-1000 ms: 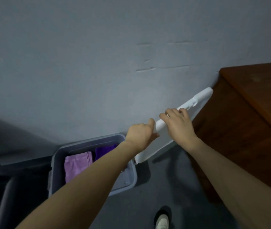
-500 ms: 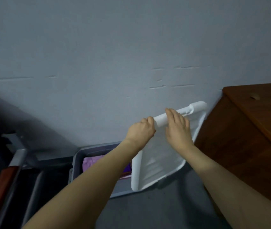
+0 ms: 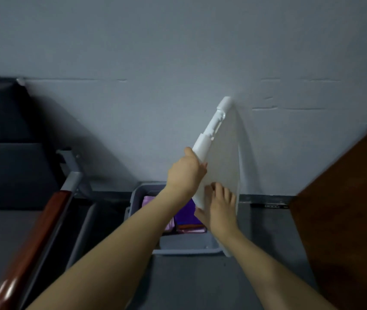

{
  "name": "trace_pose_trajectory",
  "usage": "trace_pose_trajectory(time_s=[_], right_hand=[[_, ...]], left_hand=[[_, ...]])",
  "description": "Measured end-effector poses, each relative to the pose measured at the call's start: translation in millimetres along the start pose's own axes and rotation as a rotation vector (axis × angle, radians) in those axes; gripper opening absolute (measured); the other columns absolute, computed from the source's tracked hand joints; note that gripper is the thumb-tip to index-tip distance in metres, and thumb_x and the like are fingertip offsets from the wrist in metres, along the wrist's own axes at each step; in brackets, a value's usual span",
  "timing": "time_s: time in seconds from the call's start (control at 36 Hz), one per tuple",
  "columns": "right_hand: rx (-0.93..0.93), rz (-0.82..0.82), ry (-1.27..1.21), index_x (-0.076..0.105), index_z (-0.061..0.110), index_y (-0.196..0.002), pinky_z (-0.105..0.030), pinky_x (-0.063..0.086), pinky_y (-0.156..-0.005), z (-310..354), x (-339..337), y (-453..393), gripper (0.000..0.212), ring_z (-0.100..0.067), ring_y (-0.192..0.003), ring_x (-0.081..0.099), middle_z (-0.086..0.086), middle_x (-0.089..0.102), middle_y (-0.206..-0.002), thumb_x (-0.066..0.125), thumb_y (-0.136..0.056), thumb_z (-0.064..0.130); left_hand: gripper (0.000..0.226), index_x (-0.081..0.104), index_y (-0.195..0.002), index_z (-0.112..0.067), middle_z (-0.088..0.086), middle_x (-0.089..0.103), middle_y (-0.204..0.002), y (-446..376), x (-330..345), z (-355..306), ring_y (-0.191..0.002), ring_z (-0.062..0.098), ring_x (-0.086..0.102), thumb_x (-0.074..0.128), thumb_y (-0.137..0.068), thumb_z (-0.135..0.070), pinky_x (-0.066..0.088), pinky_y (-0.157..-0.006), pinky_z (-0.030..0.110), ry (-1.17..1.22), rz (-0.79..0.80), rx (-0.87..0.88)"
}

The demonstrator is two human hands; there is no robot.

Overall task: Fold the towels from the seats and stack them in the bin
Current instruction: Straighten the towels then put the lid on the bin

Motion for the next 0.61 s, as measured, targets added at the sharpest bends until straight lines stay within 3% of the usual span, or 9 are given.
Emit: trace_pose_trajectory(time_s=[0.08,0.17,0.25,0.42,0.53,0.61], right_hand=[[-0.089,0.034,0.032,0.053,0.016,-0.094,-0.036,0.045,-0.067,7.8,21.6,5.4,0.064,-0.025,-0.073,0.052,-0.003,0.053,-0.089,0.085,-0.042,0.037],[-0.249,0.068,0.048,0.051,0.017,-0.09,-0.034,0.029,-0.071,20.9,51.2,20.4,0.064,-0.024,-0.073,0.045,-0.002,0.051,-0.088,0.084,-0.039,0.035],[-0.419,0.17,0.054,0.044,0.019,-0.09,-0.034,0.026,-0.07,37.4,81.7,39.9,0.066,-0.022,-0.076,0.038,-0.001,0.051,-0.09,0.083,-0.039,0.032],[-0.468,0.335,0.016,0.045,0.019,-0.088,-0.029,0.023,-0.069,61.0,150.2,56.0,0.058,-0.019,-0.074,0.041,0.002,0.049,-0.088,0.08,-0.042,0.022],[-0.546,0.473,-0.003,0.049,0.018,-0.088,-0.028,0.028,-0.074,80.5,213.9,72.0,0.048,-0.02,-0.077,0.045,0.002,0.049,-0.091,0.077,-0.05,0.021],[-0.606,0.595,-0.008,0.054,0.013,-0.095,-0.032,0.036,-0.08,93.2,257.6,85.2,0.037,-0.024,-0.087,0.048,-0.002,0.05,-0.1,0.071,-0.063,0.016]], left_hand=[[0.038,0.037,-0.111,-0.005,0.016,0.062,-0.101,8.0,10.9,32.3,-0.09,0.037,0.062,0.048,-0.096,-0.038,0.045,-0.064,0.037,0.035,0.007,-0.04],[0.04,0.037,-0.106,-0.004,0.017,0.062,-0.096,22.9,32.1,89.0,-0.084,0.036,0.063,0.05,-0.095,-0.04,0.05,-0.063,0.038,0.13,0.001,-0.126],[0.044,0.038,-0.112,0.0,0.017,0.059,-0.097,41.3,60.2,149.1,-0.091,0.034,0.06,0.047,-0.096,-0.039,0.046,-0.074,0.036,0.25,0.036,-0.257],[0.048,0.035,-0.121,0.0,0.017,0.058,-0.099,46.0,104.8,217.7,-0.092,0.035,0.059,0.045,-0.096,-0.04,0.046,-0.077,0.04,0.269,0.036,-0.34],[0.043,0.038,-0.106,-0.006,0.008,0.059,-0.091,51.5,145.9,285.8,-0.083,0.028,0.063,0.05,-0.094,-0.045,0.043,-0.058,0.031,0.171,0.015,-0.47],[0.037,0.036,-0.101,-0.008,0.005,0.056,-0.087,59.4,175.7,329.3,-0.077,0.026,0.06,0.049,-0.095,-0.042,0.042,-0.057,0.03,0.232,-0.012,-0.519]])
Point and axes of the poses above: each hand's wrist, its own y-axis away from the middle knuckle, its own x-axis out of the palm, z = x × y, the point moved 8 cm from there along -y, towards the middle knuckle
